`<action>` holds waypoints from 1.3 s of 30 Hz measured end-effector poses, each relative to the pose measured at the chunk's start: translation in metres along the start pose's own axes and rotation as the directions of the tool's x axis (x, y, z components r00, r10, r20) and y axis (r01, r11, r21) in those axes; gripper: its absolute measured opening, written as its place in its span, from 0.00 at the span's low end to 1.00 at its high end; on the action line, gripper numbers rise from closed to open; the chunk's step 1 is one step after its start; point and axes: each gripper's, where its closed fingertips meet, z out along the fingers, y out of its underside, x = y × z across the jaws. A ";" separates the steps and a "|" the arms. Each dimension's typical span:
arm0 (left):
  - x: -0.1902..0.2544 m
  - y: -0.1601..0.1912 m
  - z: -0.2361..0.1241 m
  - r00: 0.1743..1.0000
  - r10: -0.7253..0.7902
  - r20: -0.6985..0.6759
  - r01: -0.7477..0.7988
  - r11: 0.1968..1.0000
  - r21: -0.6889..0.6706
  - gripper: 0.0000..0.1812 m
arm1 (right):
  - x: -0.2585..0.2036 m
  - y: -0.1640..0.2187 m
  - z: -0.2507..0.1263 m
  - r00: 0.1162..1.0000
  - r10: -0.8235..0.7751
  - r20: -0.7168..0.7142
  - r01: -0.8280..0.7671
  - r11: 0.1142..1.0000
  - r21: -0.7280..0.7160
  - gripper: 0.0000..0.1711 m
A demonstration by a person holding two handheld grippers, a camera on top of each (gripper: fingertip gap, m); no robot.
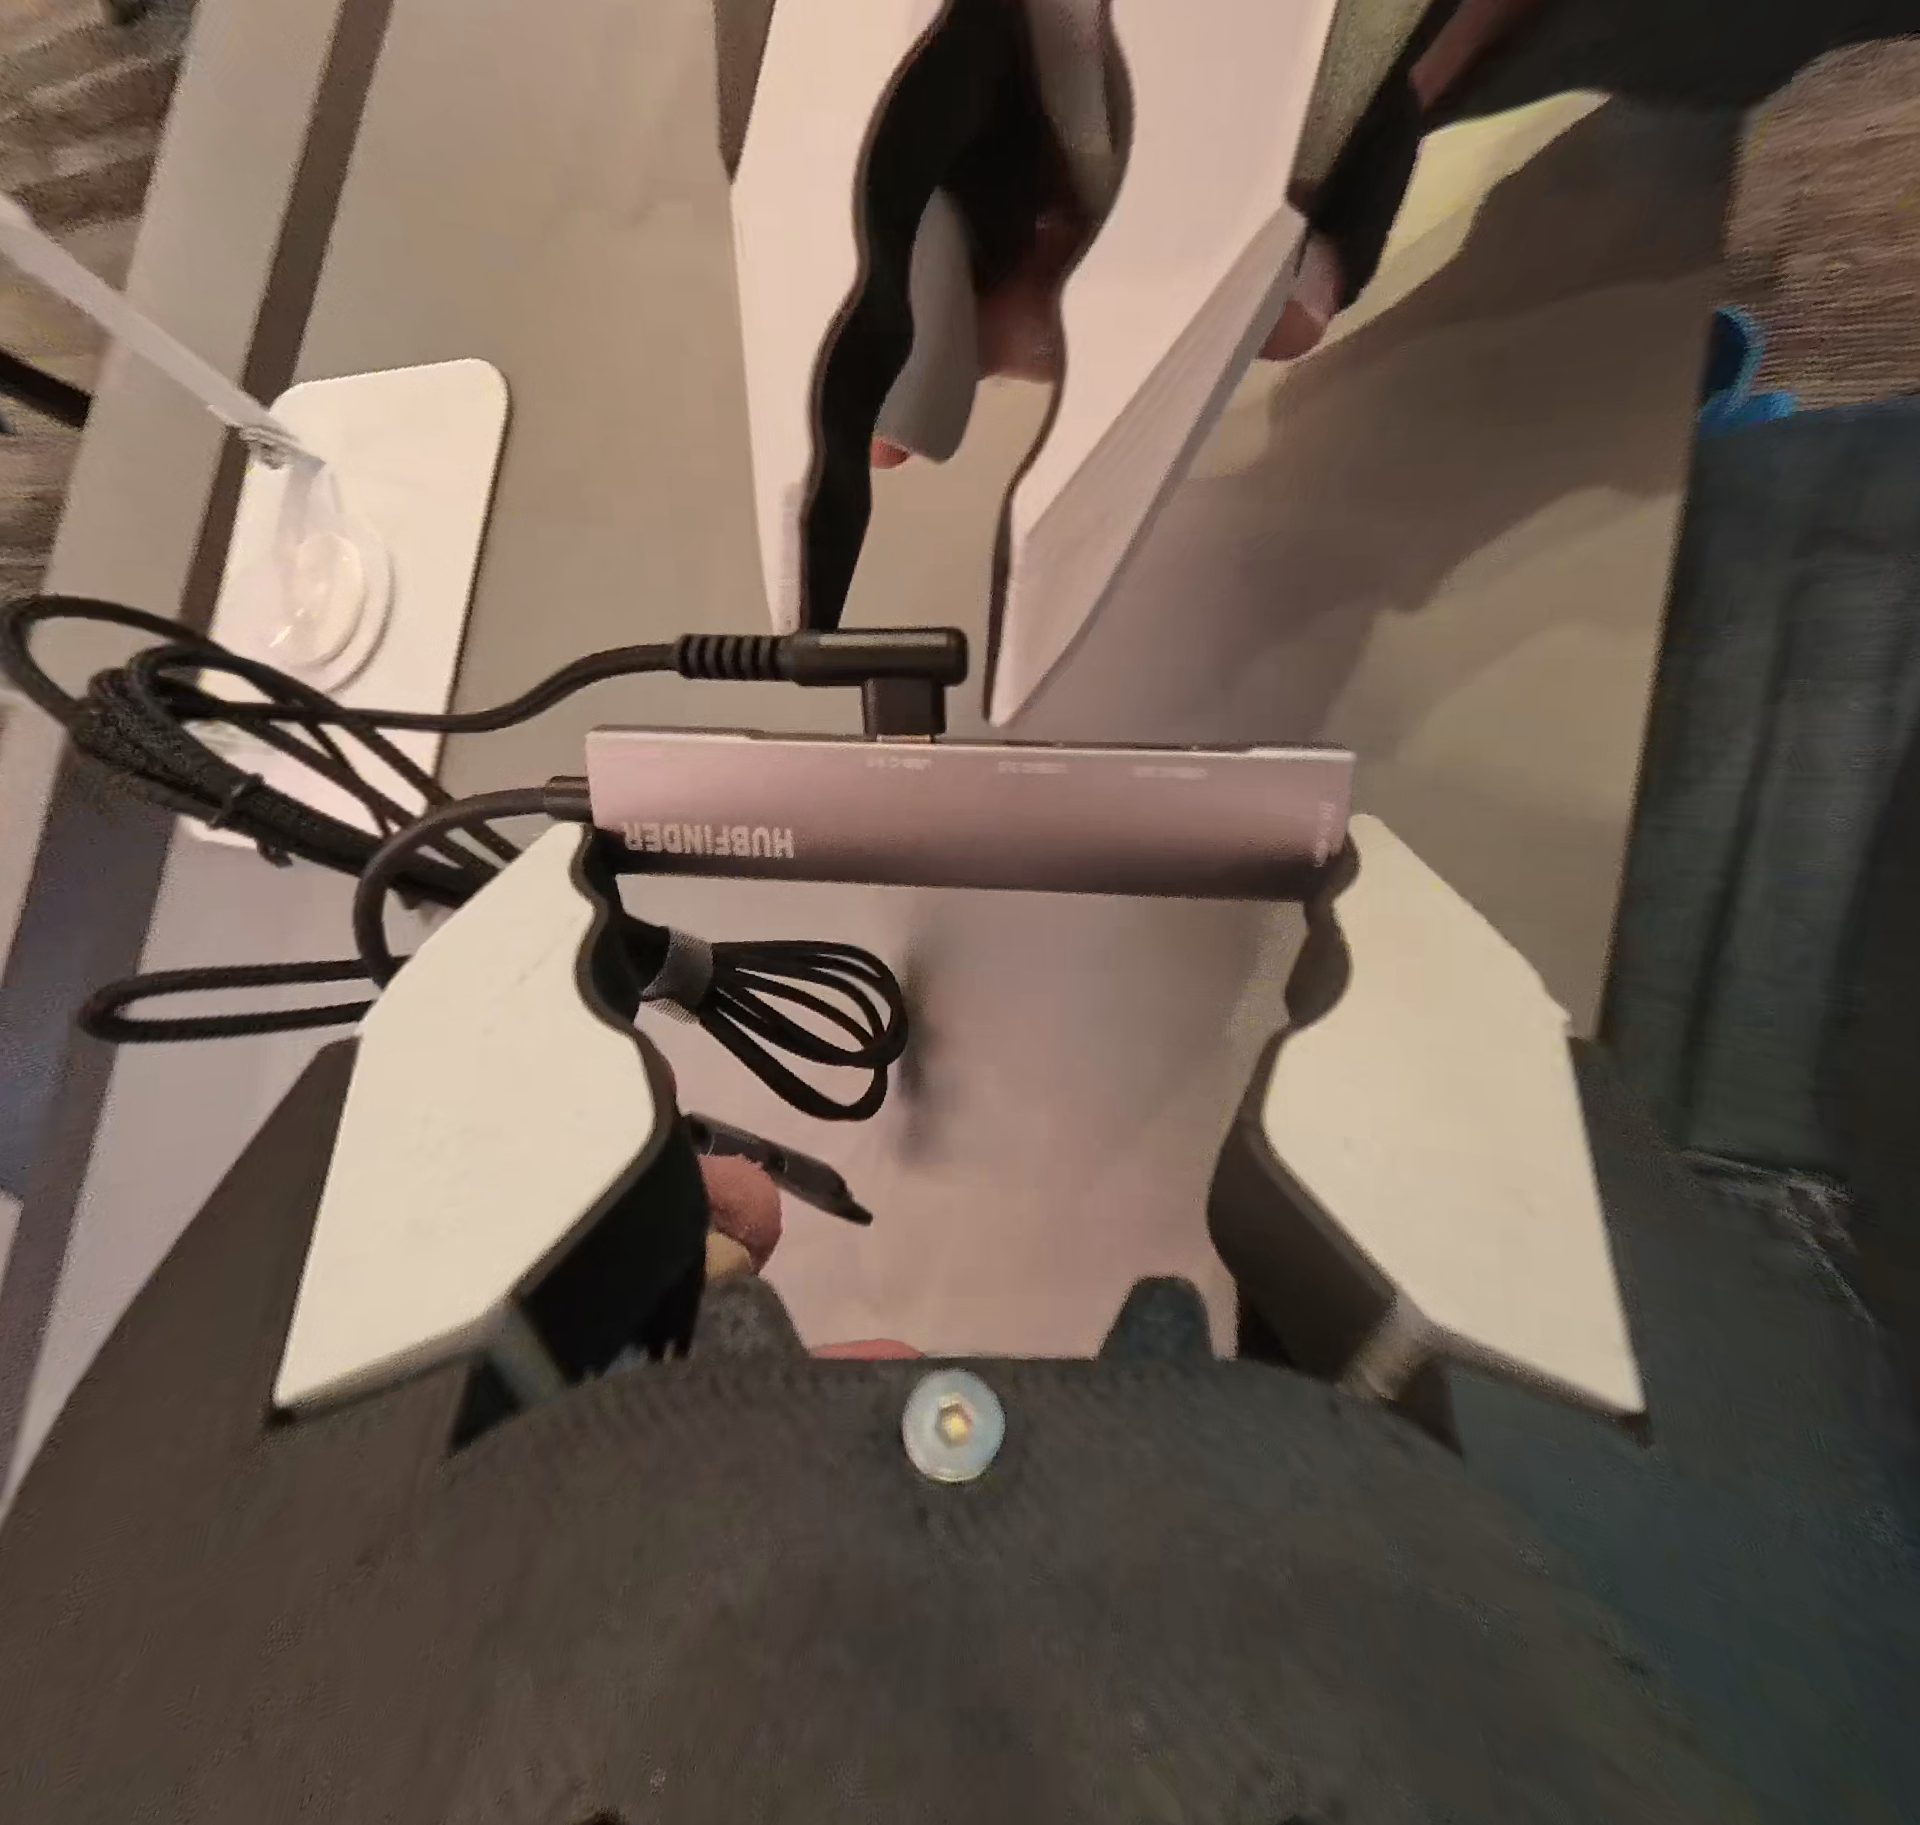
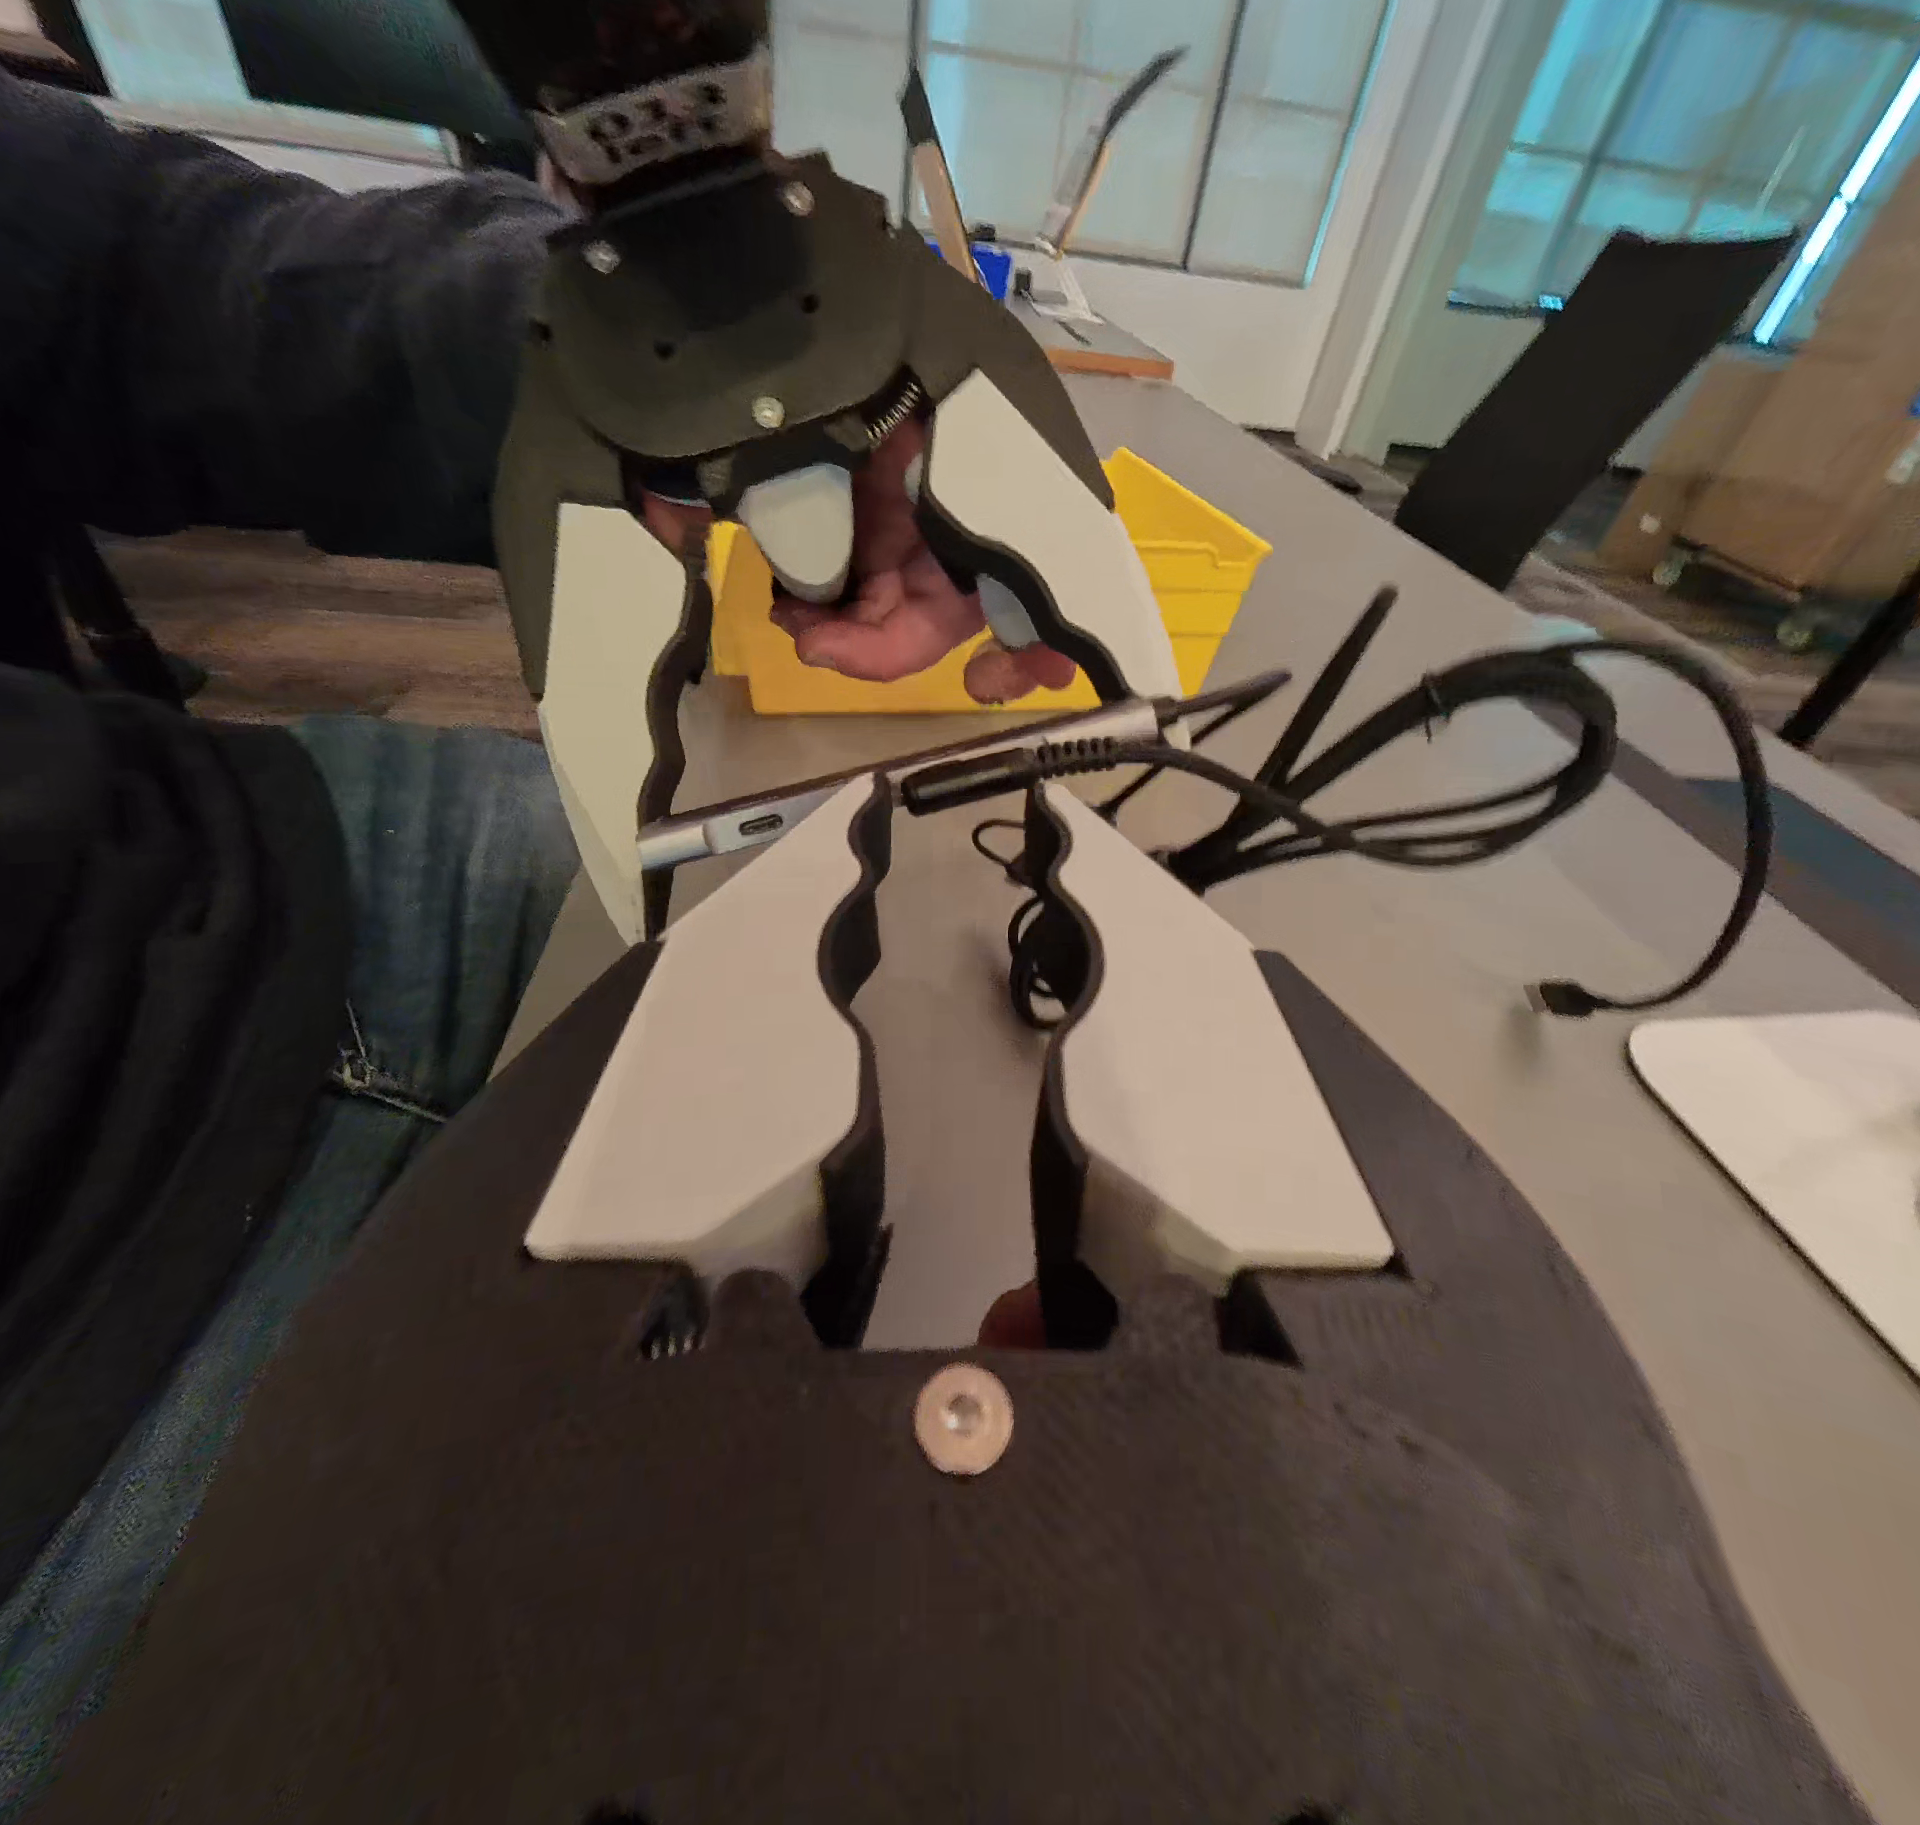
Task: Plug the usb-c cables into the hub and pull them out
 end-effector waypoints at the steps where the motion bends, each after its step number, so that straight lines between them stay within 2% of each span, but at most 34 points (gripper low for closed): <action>1: 0.003 -0.001 -0.003 1.000 -0.004 -0.026 0.004 1.000 0.006 0.68 | -0.003 -0.004 0.000 1.000 -0.010 0.015 0.010 1.000 0.020 0.12; 6: 0.011 -0.003 -0.014 0.991 -0.043 -0.124 0.047 0.999 0.028 0.68 | -0.011 -0.011 0.005 0.997 -0.023 0.072 0.018 0.998 0.065 0.11; 10: 0.013 0.001 -0.016 0.989 -0.050 -0.142 0.054 0.998 0.021 0.68 | -0.012 -0.012 0.004 0.997 -0.030 0.071 0.026 0.998 0.055 0.12; 13: 0.013 0.005 -0.017 0.989 -0.049 -0.139 0.051 0.999 0.011 0.68 | -0.011 -0.014 0.001 0.997 -0.062 0.045 0.060 0.997 0.046 0.19; 18: 0.018 0.010 -0.013 0.989 -0.019 -0.144 0.016 1.000 -0.021 0.68 | -0.013 -0.005 0.008 0.981 -0.191 0.019 0.191 0.979 -0.064 0.30; 23: 0.021 0.011 -0.011 0.991 0.023 -0.132 -0.028 0.999 -0.033 0.68 | -0.012 -0.001 0.010 0.980 -0.193 0.037 0.196 0.975 -0.101 0.26; 29: 0.024 0.010 -0.011 0.991 0.026 -0.134 -0.030 0.999 -0.033 0.68 | -0.012 0.003 0.009 0.988 -0.148 0.052 0.153 0.981 -0.117 0.26; 39: 0.033 0.011 -0.006 0.988 0.012 -0.154 -0.015 1.000 -0.019 0.67 | -0.020 0.019 0.007 0.978 -0.192 0.078 0.202 0.968 -0.146 0.23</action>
